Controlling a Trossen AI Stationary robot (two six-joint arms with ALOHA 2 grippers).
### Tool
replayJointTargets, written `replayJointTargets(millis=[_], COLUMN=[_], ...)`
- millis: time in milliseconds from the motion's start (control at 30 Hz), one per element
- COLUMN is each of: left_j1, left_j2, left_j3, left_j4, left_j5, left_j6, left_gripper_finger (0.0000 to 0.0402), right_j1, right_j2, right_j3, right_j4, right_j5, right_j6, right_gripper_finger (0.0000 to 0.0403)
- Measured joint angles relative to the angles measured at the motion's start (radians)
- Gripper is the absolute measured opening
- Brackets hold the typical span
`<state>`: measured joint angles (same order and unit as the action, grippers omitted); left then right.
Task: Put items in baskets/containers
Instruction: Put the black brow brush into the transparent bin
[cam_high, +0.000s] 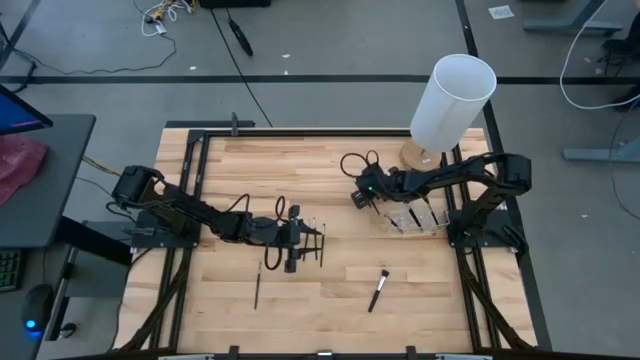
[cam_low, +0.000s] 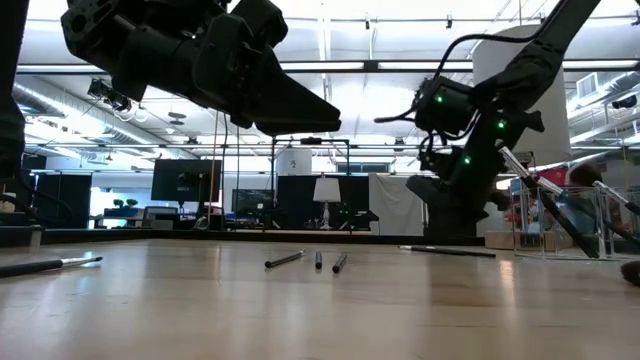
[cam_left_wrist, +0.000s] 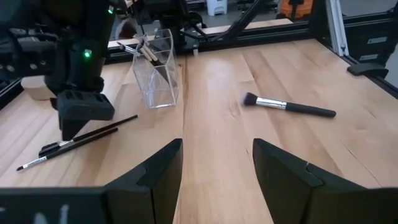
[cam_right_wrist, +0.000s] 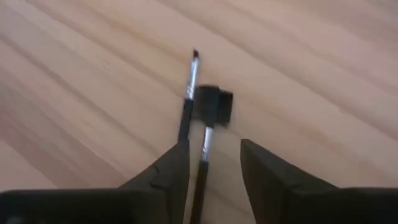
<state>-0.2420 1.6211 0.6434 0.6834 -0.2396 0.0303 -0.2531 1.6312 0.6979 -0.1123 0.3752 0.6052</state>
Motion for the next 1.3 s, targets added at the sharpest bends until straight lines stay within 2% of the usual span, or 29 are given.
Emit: replayJointTargets(millis=[167, 400, 767, 933, 1100, 1300], left_j1=[0.000, -0.004, -0.005, -0.004, -0.004, -0.008], left_j2=[0.000, 0.000, 0.000, 0.000, -0.027, -0.094], left_j3=[0.000, 0.000, 0.000, 0.000, 0.002, -0.019], left_j4=[0.000, -0.001, -0.008, -0.011, -0.068, -0.130], left_j5=[0.000, 0.001, 0.001, 0.000, -0.006, -0.034], left_j6=[0.000, -0.002, -0.020, -0.026, -0.026, 0.012], left_gripper_finger=[0.0197, 0.0197, 0.0197, 0.0197, 0.0197, 0.0197], right_j1=[0.001, -0.001, -0.001, 0.005, 0.030, 0.086], right_j2=[0.028, 0.086, 0.138, 0.120, 0.037, -0.043], right_j3=[0.000, 0.004, 0.007, 0.001, -0.010, -0.005], right_j4=[0.034, 0.057, 0.059, 0.064, 0.055, 0.134], right_j5=[-0.001, 0.010, 0.015, 0.006, -0.008, 0.008], right_j6=[-0.018, -0.023, -0.083, -0.152, -0.191, -0.249], right_gripper_finger=[0.0141, 0.0110, 0.0010, 0.0009, 0.0004, 0.0003])
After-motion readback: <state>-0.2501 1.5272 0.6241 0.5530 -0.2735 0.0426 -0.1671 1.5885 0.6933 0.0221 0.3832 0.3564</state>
